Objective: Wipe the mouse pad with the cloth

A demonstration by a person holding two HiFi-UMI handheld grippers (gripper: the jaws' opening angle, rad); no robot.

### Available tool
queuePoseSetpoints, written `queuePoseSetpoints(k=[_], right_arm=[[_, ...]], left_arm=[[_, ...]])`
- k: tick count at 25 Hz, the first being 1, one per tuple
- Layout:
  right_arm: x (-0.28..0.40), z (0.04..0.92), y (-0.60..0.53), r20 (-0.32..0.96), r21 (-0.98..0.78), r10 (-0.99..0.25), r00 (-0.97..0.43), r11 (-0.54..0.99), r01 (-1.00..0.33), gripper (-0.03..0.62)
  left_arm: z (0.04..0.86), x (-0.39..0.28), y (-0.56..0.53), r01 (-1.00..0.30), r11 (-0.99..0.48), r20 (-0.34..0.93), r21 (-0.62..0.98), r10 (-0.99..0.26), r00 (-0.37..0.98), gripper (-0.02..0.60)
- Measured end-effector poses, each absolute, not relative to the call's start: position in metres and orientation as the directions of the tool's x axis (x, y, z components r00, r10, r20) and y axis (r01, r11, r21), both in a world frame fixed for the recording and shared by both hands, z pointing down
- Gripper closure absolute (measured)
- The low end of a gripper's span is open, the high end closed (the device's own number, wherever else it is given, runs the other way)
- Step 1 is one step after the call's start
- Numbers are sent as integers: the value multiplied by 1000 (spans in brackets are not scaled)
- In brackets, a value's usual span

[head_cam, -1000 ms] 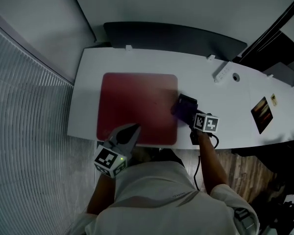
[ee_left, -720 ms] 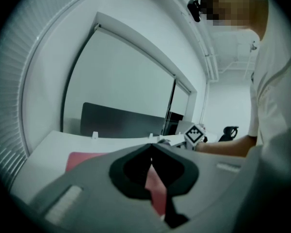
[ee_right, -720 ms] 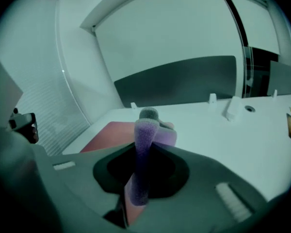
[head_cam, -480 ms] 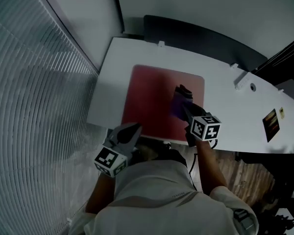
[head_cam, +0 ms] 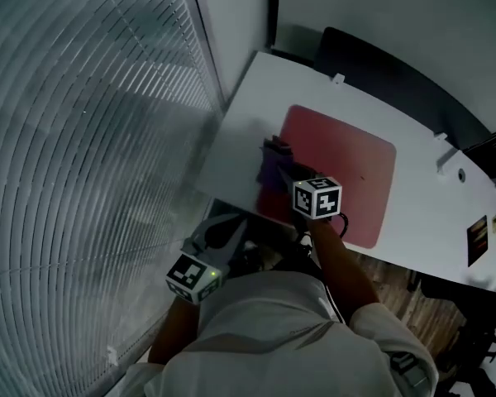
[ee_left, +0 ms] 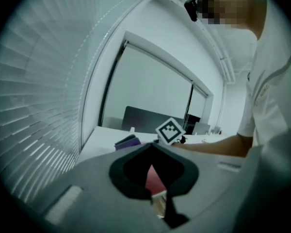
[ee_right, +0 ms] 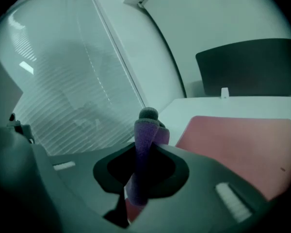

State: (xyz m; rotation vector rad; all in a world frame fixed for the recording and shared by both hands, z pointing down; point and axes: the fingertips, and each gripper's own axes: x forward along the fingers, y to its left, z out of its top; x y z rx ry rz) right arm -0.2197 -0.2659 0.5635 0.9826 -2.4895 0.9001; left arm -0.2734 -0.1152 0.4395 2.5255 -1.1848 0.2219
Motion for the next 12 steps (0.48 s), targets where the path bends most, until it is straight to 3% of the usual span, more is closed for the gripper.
queuePoseSetpoints(k=[4, 12], right_arm=[[-247, 614, -275, 602, -415, -449, -660, 531, -739, 542], [-188, 650, -284, 700, -372, -440, -562, 446, -814, 542]], left_arm=[[446, -291, -115, -782, -563, 279, 269, -731, 622, 581], [443, -266, -126, -789, -552, 270, 268, -743, 612, 581]])
